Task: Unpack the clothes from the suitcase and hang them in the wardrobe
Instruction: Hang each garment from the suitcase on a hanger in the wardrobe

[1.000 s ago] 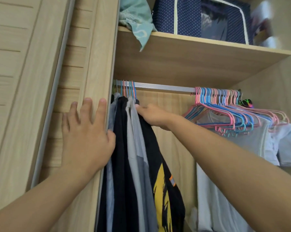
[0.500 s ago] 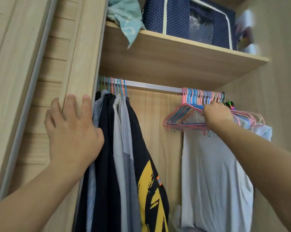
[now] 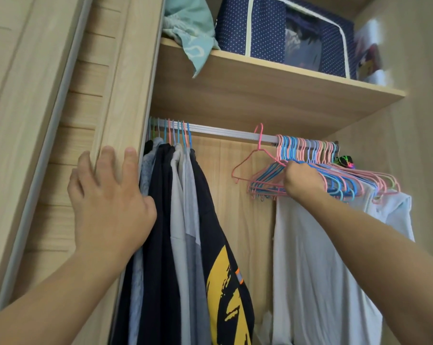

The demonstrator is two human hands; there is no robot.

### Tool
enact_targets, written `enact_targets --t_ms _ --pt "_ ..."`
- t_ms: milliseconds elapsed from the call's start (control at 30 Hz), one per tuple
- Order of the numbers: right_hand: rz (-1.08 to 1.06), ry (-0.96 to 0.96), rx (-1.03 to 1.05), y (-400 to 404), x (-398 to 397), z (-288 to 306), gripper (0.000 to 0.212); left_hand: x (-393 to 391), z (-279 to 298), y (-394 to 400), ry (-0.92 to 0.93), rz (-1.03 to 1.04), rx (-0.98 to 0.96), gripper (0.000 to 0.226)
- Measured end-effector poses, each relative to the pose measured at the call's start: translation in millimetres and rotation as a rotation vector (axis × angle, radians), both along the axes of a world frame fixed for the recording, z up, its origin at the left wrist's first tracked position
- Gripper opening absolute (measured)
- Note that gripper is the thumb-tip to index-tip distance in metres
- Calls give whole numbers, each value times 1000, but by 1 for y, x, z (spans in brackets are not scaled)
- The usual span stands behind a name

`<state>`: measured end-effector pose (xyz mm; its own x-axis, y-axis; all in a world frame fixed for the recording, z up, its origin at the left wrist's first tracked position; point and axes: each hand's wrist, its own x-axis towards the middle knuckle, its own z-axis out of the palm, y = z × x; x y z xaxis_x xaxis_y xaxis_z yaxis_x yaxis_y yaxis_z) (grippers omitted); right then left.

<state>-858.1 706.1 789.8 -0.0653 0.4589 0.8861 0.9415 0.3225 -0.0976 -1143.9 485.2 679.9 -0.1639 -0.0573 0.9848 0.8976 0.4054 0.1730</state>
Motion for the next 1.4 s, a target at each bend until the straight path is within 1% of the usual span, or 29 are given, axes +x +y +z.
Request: enact_targets --t_ms 67,133,200,267,333,400,467,500,567,600,667,733,767,800,833,867,933,967,1033,1100,1133,1200,1233,1300,1367,1400 --pt "54 18 7 -2 -1 -12 27 1 1 -1 -5 -2 0 79" --pt "111 62 27 -5 0 -17 23 4 -1 -1 -12 -14 -12 79" --pt "109 94 28 -9 0 -4 18 3 0 -2 -15 -39 -18 79" --pt "84 86 34 -15 5 15 17 3 0 -4 -22 -60 -39 77" --pt "77 61 63 -22 9 33 21 7 -1 -6 -14 -78 -41 77" --pt "68 33 66 -27 8 35 24 8 -2 -8 5 -75 -37 77" --pt "71 49 77 -28 6 26 19 3 -2 -9 -2 -70 -45 81" --pt "91 86 77 -28 7 17 16 2 -2 -11 8 -54 -83 82" --pt "153 184 86 -29 10 -6 12 4 -5 -12 19 -49 -157 76" --pt "194 232 97 -32 14 -19 12 7 -8 -12 11 -73 -148 74" --pt "297 303 122 -45 25 -52 14 20 -14 -16 -72 -189 -55 73" --pt "409 388 131 -60 45 -92 21 43 -22 -21 -162 -398 121 71" --pt "468 451 120 -69 58 -115 26 58 -28 -22 -153 -508 185 66" --pt "533 527 86 -81 73 -139 28 79 -38 -22 -114 -605 205 60" --pt "597 601 31 -94 91 -166 28 102 -51 -19 -59 -703 178 53" --pt "651 667 -37 -109 111 -194 27 128 -68 -14 -12 -810 113 45" --pt "728 756 -179 -146 161 -254 27 181 -105 0 9 -1030 -86 37" --pt "744 799 -255 -167 191 -288 26 205 -127 9 3 -1093 -174 37" --pt "696 890 -396 -213 258 -358 25 244 -178 30 -24 -1093 -328 44" --pt "571 961 -525 -270 332 -429 28 280 -239 49 -35 -1028 -563 51" --pt "506 1013 -582 -302 370 -464 29 303 -272 53 -16 -1012 -726 54" --pt "386 1148 -674 -373 440 -525 29 352 -346 50 -9 -1065 -1130 66" --pt "326 1210 -712 -410 472 -552 28 380 -378 39 -61 -1129 -1336 75" --pt "167 1348 -792 -483 527 -600 27 437 -440 8 -228 -1260 -1661 80" --pt "-15 1428 -889 -551 578 -638 31 502 -489 -32 -403 -1395 -1874 73" --pt "-121 1427 -958 -579 601 -654 33 535 -512 -53 -417 -1416 -1981 64"
